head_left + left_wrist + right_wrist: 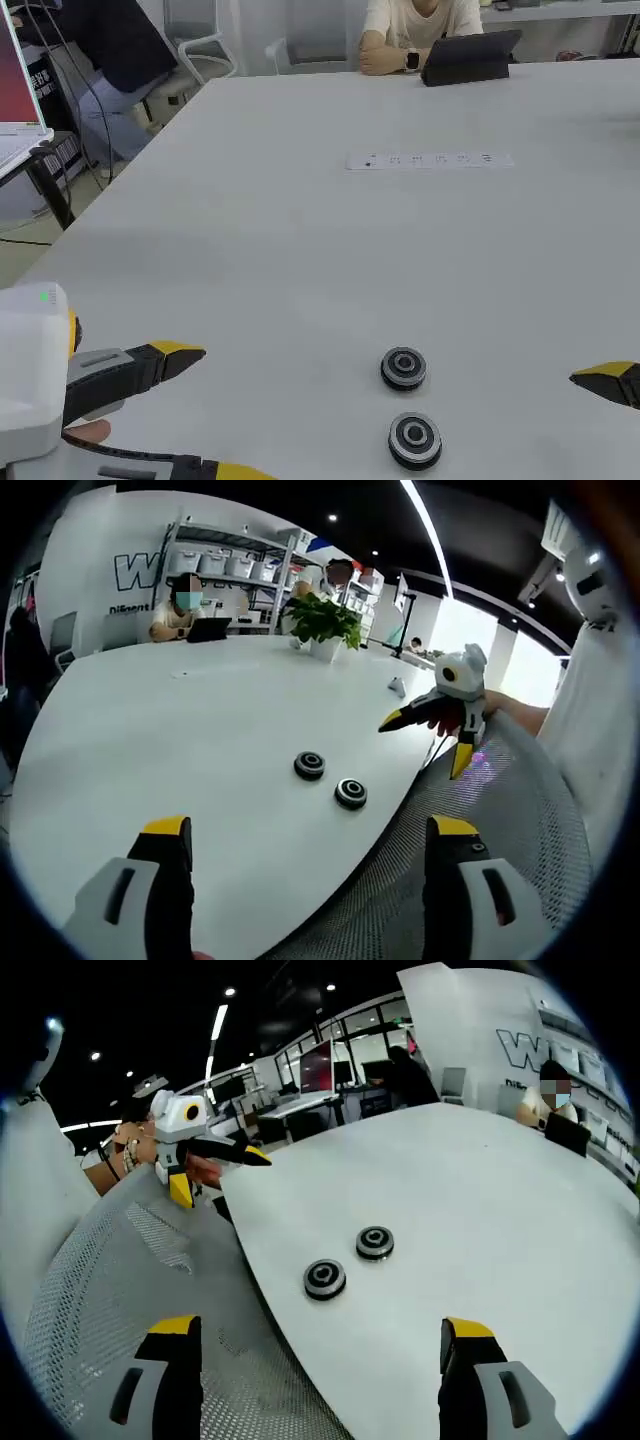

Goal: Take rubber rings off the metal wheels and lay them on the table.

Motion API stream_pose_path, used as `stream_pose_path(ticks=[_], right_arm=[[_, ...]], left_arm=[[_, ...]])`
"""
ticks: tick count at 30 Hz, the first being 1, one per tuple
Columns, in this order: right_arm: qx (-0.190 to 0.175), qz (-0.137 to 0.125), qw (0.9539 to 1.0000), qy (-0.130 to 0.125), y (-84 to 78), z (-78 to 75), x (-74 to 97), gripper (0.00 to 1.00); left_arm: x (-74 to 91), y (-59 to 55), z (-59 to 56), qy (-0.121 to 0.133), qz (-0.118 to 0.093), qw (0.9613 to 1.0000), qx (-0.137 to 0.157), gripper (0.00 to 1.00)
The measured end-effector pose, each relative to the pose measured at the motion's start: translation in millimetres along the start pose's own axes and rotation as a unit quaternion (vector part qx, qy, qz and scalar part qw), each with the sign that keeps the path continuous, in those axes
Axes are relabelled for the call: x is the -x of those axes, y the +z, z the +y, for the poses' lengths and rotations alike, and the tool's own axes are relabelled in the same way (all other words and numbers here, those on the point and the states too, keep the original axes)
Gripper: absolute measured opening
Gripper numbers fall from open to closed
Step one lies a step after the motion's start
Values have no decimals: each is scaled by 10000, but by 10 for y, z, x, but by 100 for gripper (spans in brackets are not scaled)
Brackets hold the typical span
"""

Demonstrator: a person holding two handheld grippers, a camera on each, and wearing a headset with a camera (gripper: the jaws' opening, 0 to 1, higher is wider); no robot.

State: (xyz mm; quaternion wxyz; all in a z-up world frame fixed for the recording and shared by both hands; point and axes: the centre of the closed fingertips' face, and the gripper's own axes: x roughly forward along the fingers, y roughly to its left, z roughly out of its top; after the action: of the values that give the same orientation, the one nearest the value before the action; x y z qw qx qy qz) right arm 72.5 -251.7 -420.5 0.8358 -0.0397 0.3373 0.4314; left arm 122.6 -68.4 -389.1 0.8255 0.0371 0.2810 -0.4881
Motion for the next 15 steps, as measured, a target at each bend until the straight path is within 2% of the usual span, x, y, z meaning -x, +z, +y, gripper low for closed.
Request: stream_pose_path(ticks=[8, 11, 15], right_arm=[[-28, 4, 9999, 143, 4, 44, -29, 99], [-4, 41, 9999, 110, 3, 25, -22, 99], [-72, -38, 9999, 65, 27, -3, -3, 99]], left_arm=[[31, 4, 72, 179, -51, 9998, 56, 93], [24, 24, 65, 139, -93, 9998, 76, 93], [13, 14, 55, 104, -60, 9999, 88, 93]])
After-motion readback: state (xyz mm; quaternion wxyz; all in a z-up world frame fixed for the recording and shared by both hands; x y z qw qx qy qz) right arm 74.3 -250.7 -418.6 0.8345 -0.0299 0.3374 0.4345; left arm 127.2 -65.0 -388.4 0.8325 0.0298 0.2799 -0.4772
